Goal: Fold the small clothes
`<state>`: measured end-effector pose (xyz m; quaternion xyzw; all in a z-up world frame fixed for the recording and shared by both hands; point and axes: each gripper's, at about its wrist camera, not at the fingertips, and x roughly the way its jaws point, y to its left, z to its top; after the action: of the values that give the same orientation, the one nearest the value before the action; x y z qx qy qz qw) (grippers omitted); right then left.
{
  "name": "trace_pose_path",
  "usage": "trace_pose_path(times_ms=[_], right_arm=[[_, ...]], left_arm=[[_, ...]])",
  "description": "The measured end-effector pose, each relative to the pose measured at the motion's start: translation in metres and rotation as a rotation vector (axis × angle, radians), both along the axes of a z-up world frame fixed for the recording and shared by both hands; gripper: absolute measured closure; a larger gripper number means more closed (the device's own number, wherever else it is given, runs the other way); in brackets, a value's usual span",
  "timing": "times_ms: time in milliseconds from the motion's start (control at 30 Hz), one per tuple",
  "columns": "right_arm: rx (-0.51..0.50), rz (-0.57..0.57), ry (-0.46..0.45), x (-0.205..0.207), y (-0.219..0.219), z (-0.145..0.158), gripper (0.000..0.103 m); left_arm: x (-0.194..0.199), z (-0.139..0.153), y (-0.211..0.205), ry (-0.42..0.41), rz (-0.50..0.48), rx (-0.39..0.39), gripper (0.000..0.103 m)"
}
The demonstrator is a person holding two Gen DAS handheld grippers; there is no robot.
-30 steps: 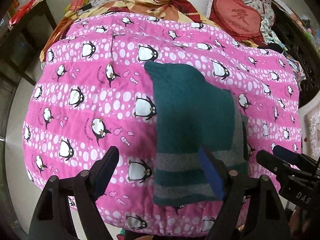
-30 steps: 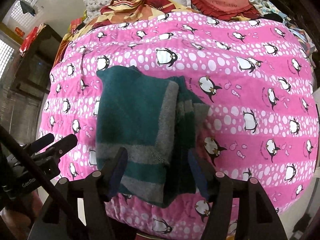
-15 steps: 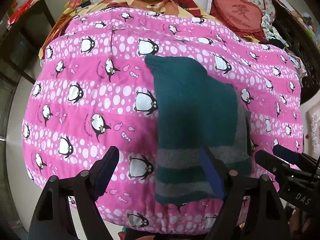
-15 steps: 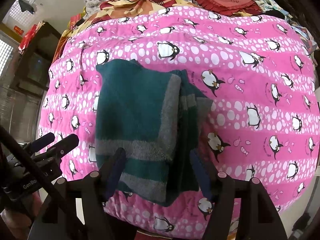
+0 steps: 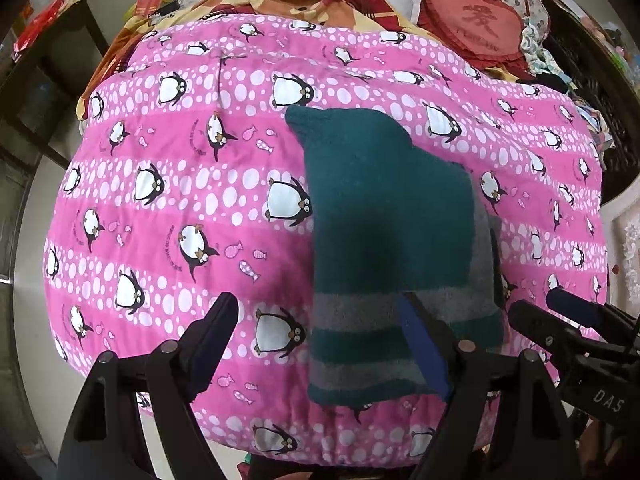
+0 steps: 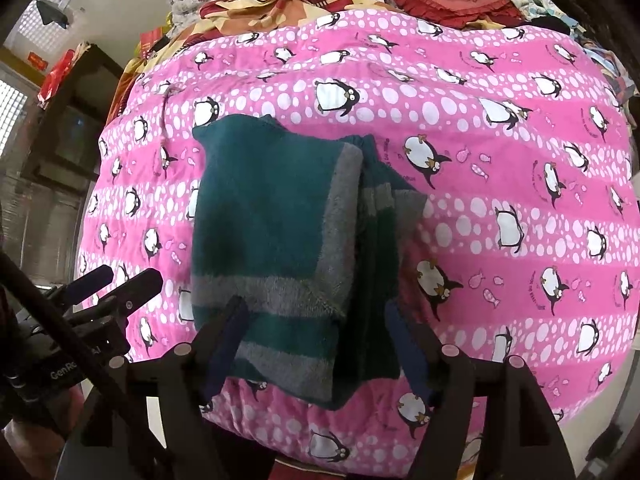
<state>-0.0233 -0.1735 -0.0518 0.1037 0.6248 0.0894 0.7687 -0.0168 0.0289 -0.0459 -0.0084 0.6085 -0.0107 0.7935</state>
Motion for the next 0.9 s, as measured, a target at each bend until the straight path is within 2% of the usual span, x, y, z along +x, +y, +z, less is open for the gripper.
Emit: trace_pose_path(times_ms=[900], right_arm=[[-0.001,0.020,0.030,0.003,0.005,-0.012,0.028]], left_arm=[[-0.001,-0.009,0.004,0.025,0.007,0.013,0.022]])
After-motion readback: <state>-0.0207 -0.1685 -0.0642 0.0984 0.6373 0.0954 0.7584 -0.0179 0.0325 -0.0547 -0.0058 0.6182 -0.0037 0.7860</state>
